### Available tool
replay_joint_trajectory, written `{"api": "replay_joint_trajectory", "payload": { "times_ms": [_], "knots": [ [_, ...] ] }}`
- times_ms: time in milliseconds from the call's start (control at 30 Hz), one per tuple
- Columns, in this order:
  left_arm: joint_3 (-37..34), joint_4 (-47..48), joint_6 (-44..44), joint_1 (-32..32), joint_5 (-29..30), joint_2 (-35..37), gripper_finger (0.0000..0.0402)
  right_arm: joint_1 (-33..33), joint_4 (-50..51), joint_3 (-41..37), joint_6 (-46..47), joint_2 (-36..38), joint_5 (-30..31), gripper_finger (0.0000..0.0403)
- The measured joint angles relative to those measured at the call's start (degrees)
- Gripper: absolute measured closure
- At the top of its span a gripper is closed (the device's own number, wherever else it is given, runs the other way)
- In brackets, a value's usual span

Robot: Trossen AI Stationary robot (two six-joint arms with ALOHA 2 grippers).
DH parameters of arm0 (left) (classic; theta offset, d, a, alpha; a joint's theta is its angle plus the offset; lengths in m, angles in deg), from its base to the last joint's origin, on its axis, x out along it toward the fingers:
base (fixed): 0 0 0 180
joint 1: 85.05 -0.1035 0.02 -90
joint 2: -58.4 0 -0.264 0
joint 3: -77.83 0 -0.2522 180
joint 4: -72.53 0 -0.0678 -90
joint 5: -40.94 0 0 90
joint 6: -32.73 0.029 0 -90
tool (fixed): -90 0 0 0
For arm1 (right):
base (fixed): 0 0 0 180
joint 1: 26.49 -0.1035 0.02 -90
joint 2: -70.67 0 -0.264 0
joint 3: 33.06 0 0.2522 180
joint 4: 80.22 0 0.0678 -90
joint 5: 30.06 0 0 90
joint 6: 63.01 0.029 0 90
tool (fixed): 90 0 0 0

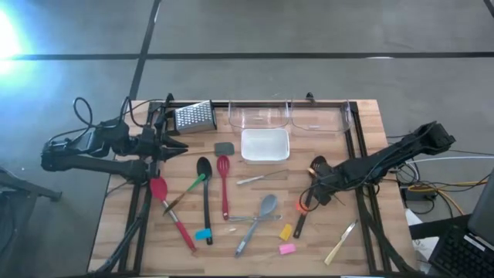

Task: Pick & Place Kitchen Items
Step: Put the gold table knife into the white bin

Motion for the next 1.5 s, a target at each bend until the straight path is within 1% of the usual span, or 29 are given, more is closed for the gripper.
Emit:
{"api": "replay_joint_trajectory", "payload": {
  "times_ms": [67,167,300,400,533,633,800,1033,1267,1500],
  "knots": [
    [0.0,0.0,0.0,0.0,0.0,0.0,0.0349,-0.1,0.4,0.3,0.1,0.7,0.1,0.0386],
    [0.0,0.0,0.0,0.0,0.0,0.0,0.0349,0.1,1.4,1.6,0.1,2.6,2.2,0.0388],
    [0.0,0.0,0.0,0.0,0.0,0.0,0.0349,-0.1,4.7,4.5,-0.5,5.3,2.4,0.0389],
    [0.0,0.0,-0.1,0.0,0.0,0.0,0.0349,0.1,6.7,7.9,-2.2,7.0,5.2,0.0389],
    [0.0,-0.1,-0.1,0.0,0.0,-0.3,0.0349,1.8,7.1,13.7,-7.7,7.8,9.4,0.0390],
    [0.0,-1.1,-0.2,0.0,0.0,-0.5,0.0349,4.8,7.1,18.9,-14.0,6.5,10.1,0.0390],
    [0.0,-2.2,-0.5,0.0,0.0,-0.5,0.0349,11.7,7.9,28.9,-27.5,1.9,9.6,0.0390],
    [-1.9,-5.8,-1.4,0.0,0.2,-1.3,0.0348,21.7,13.5,44.3,-41.1,-8.2,2.6,0.0390],
    [-3.8,-8.6,-1.0,0.0,0.3,-1.2,0.0349,27.6,23.0,58.4,-48.7,-20.7,-2.2,0.0390],
    [-3.9,-8.7,-0.2,0.0,0.3,-1.1,0.0348,30.7,32.7,67.8,-52.6,-32.7,-6.8,0.0390]
  ]
}}
